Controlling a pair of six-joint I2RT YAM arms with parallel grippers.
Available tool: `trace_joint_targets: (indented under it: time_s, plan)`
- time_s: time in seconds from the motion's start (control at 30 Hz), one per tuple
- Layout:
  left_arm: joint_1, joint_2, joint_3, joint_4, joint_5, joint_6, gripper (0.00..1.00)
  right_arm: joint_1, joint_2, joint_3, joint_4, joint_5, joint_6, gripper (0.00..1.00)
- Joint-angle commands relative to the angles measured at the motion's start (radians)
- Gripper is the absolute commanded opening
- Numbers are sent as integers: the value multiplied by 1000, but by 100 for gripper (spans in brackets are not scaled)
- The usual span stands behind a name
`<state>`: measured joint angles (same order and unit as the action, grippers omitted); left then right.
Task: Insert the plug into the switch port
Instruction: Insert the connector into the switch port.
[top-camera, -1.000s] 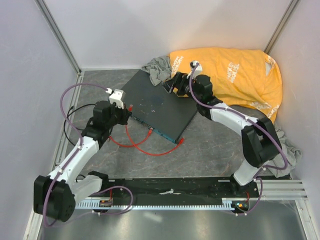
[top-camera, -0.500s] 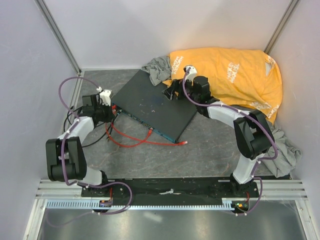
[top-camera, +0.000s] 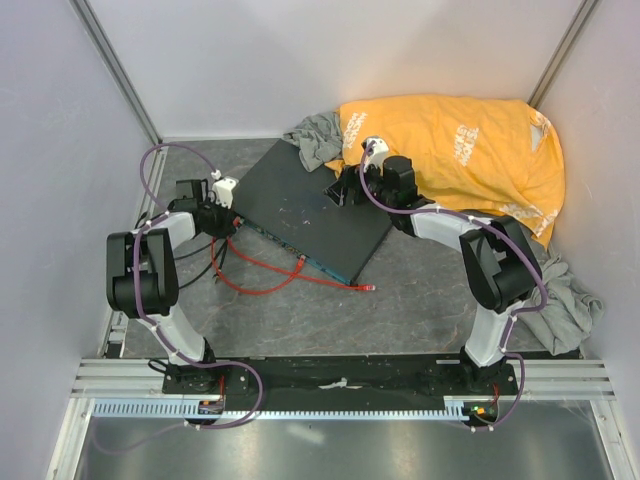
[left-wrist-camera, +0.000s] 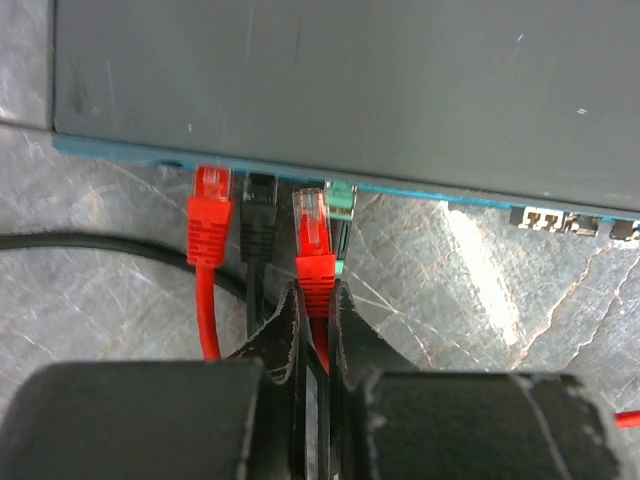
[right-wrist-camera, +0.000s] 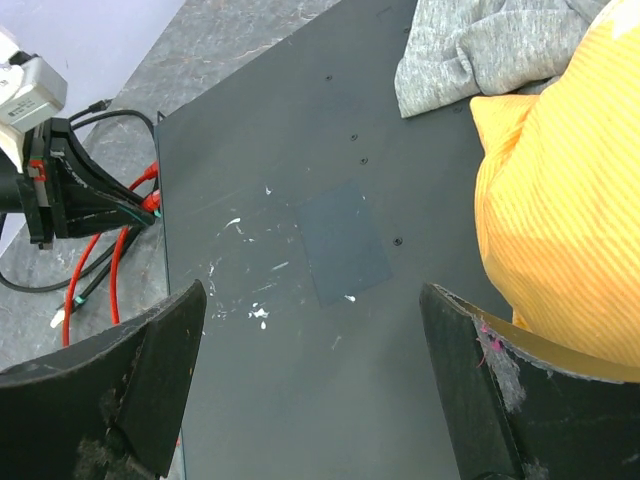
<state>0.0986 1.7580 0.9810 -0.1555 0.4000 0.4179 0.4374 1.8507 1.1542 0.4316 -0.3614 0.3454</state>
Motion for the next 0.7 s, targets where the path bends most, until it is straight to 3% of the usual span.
trace_joint_targets:
  time_s: [0.0, 0.67]
  plan:
    - [16, 29, 25, 99, -18, 113, 2, 1, 24, 18, 36, -24, -31, 95]
    - [16, -42, -15, 211, -27, 87, 2, 0, 33, 18, 44, -30, -22, 95]
